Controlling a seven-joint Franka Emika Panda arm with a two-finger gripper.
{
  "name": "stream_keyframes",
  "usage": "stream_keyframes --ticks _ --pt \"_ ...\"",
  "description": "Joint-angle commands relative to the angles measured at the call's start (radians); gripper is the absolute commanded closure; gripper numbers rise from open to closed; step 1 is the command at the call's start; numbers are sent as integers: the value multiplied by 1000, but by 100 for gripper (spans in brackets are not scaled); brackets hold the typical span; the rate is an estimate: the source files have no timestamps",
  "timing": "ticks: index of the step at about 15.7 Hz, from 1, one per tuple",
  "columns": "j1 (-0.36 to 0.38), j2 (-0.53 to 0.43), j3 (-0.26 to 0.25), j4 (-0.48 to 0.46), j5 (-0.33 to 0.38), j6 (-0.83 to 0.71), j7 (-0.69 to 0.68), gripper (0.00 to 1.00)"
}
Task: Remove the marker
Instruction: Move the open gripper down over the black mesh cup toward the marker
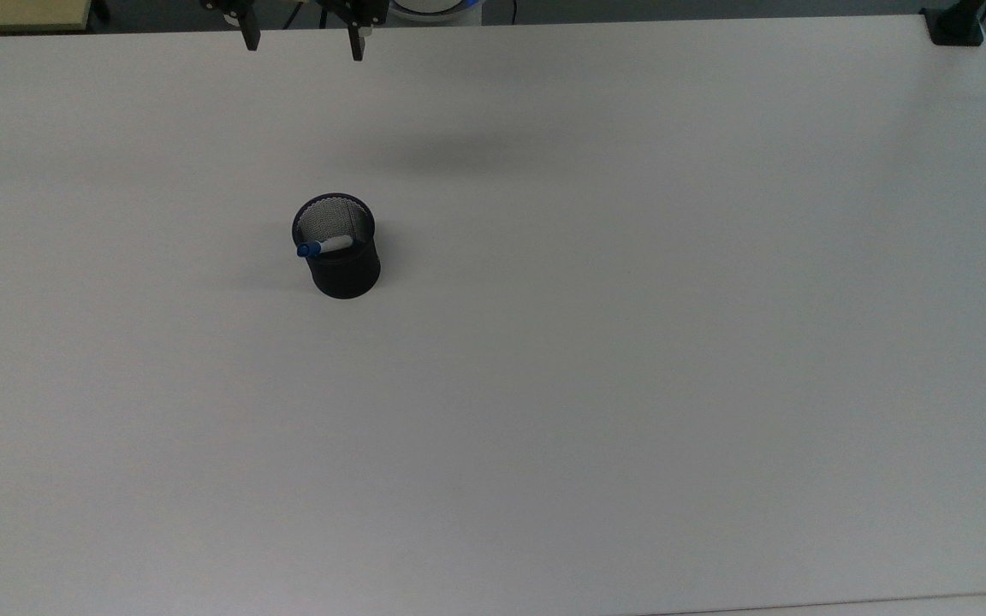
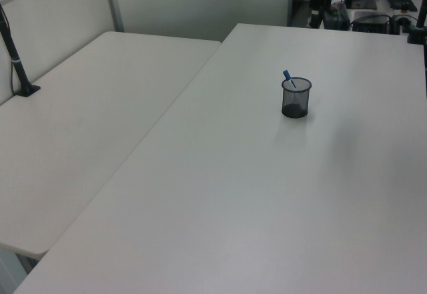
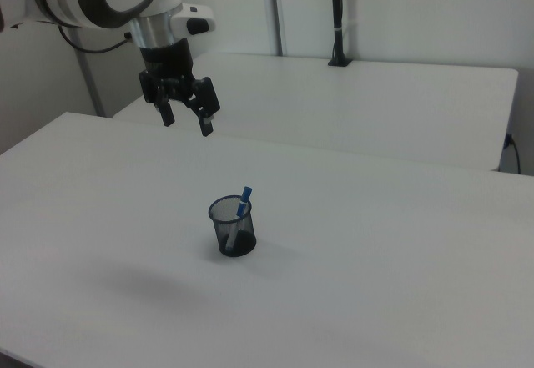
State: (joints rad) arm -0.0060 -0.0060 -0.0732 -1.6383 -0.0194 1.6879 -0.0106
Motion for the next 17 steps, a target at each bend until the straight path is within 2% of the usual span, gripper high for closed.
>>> stream_keyframes --ticks 1,12,17 --pt "20 6 -16 5 1 15 11 0" --pt "18 8 -16 3 -5 15 -17 0" --pt "20 67 -16 -18 -11 33 -222 0"
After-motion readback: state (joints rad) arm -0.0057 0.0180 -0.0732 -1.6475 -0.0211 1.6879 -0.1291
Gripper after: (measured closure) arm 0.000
